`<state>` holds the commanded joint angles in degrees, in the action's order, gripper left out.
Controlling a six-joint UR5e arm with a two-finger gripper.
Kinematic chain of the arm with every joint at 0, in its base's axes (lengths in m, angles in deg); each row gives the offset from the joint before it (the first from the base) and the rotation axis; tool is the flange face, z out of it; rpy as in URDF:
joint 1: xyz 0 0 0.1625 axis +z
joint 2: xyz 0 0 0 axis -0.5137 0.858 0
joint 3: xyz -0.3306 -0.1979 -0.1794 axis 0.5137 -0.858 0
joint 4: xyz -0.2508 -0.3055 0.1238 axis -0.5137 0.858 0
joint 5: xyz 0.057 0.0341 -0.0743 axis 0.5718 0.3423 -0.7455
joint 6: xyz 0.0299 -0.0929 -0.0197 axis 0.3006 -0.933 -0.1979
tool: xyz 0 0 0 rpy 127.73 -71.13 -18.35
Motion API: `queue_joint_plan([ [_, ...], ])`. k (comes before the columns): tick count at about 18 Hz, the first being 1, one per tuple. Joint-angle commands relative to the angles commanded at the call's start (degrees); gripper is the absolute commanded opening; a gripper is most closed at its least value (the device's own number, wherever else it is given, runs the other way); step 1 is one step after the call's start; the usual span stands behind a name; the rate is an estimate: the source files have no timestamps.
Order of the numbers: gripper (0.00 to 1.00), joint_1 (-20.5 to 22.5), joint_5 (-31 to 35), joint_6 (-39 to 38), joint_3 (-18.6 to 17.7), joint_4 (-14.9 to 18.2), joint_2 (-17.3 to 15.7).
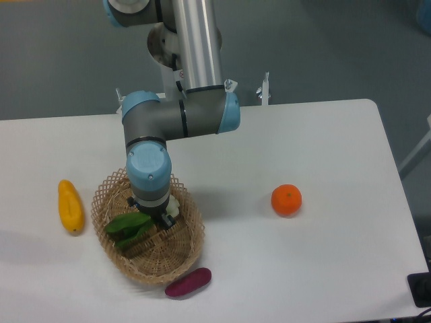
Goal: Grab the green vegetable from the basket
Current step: 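Lower the gripper onto the bok choy and close on its stem, then lift the bok choy out of the basket and carry it aside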
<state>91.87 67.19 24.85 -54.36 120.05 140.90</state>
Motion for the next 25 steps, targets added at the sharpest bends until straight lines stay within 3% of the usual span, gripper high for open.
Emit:
queue_joint_plan([
  [7, 0.21, 0.96, -0.27, -0.09, 1.93, 0.53, -0.79],
  [15, 0.21, 6.41, -0.53, 0.00, 6.50, 2.81, -3.08],
  [20, 0.21, 9.92, -1.23, 0.17, 12.21, 7.20, -2.20],
  [25, 0.21, 15.63, -1.14, 0.88, 15.65, 7.38, 0.17],
])
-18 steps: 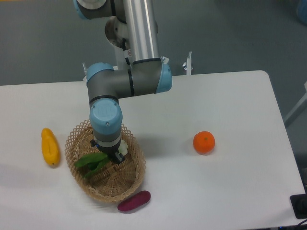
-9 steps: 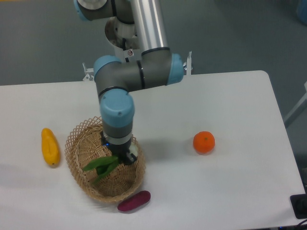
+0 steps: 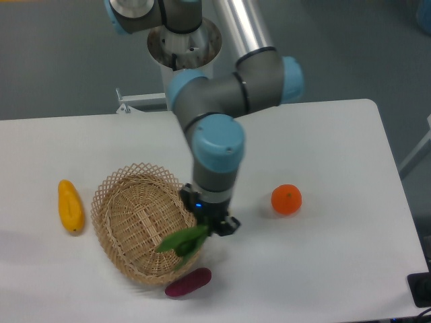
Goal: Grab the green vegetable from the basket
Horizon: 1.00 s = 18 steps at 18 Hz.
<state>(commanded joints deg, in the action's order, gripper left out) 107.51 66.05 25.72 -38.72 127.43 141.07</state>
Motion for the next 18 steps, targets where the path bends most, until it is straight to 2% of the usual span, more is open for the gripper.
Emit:
queue_joint_plan([
  [7, 0.21, 8.96, 0.26, 10.27, 2.54, 0.00, 0.88],
  [14, 0.21, 17.32, 0.35, 20.11, 5.53, 0.09, 3.25],
  [18, 0.21, 19.26, 0.35, 25.04, 8.61, 3.95, 4.92],
])
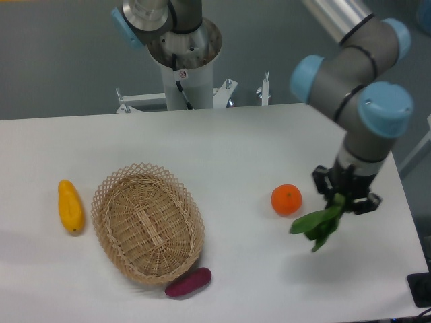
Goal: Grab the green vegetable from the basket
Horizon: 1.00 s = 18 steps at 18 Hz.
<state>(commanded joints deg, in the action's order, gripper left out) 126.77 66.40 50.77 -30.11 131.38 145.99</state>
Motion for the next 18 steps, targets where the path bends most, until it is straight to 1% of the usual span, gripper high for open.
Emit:
queue_joint_plan([
  [4, 0.21, 0.09, 0.35, 0.18, 2.46, 1.32, 1.41],
  [6, 0.21, 0.09, 1.31, 0.44, 3.69, 3.43, 1.76],
  [7, 0.21, 0.09, 1.41, 1.05, 3.79, 3.87, 1.85],
  [12, 0.21, 0.62, 1.14, 1.76, 3.88, 4.05, 1.94],
  [18, 0.22, 0.27, 1.67, 2.99, 3.88, 4.32, 1.94],
])
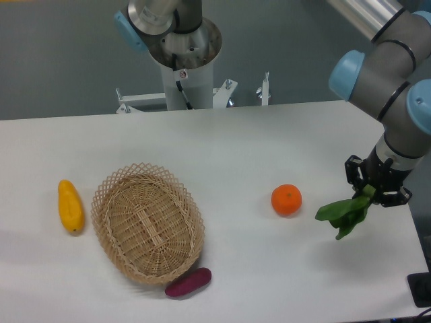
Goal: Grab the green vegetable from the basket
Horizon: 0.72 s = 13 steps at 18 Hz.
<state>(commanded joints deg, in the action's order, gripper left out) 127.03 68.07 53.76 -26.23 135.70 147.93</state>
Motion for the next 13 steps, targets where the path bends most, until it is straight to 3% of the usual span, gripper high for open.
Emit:
queue_joint_plan([
  [13, 0.22, -0.62, 1.58, -0.18, -0.70, -0.61, -0.09],
])
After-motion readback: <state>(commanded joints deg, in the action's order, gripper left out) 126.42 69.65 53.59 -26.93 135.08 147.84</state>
